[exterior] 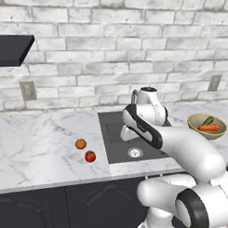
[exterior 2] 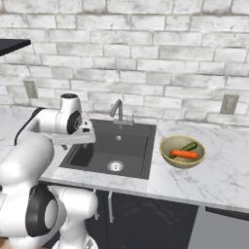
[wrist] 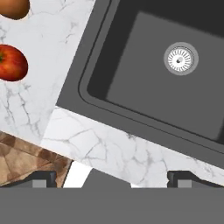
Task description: There is a mixed pile of frozen fruits and vegetables on the counter. Locate all the frozen vegetables and place the items in a bowl on the counter. Take all the frozen fruits and defrost them in a running sink.
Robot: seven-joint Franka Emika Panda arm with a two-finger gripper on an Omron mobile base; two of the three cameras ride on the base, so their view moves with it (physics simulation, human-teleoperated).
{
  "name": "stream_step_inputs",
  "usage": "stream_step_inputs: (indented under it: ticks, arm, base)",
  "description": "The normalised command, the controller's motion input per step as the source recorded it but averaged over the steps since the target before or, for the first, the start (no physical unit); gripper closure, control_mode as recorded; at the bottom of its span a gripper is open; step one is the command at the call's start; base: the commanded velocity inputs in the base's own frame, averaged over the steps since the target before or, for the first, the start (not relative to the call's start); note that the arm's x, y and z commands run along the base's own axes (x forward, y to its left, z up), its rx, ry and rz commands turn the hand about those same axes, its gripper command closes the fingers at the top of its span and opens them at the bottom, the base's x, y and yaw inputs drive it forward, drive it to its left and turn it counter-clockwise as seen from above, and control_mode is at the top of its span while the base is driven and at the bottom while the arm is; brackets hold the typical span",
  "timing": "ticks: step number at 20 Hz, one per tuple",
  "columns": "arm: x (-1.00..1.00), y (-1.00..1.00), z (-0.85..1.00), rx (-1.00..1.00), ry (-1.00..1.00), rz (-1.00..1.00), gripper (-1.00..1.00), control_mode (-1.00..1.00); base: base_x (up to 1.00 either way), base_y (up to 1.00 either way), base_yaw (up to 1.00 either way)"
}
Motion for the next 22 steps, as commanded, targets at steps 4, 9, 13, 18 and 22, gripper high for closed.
stream_step_inputs:
  ticks: [4,9,13,18,22]
  arm:
    - [0.0,0.38,0.0,0.0,0.0,0.21,-1.0,-1.0]
    - [0.02,0.38,-0.05,0.0,0.0,0.17,-1.0,-1.0]
    - [0.05,0.35,-0.1,0.0,0.0,0.13,-1.0,-1.0]
    - [0.03,0.31,-0.09,0.0,0.0,0.07,-1.0,-1.0]
    - [0.02,0.3,-0.03,0.0,0.0,0.04,-1.0,-1.0]
  base:
    - [0.0,0.0,0.0]
    - [0.0,0.0,0.0]
    - [0.0,0.0,0.0]
    - [0.0,0.0,0.0]
    - [0.0,0.0,0.0]
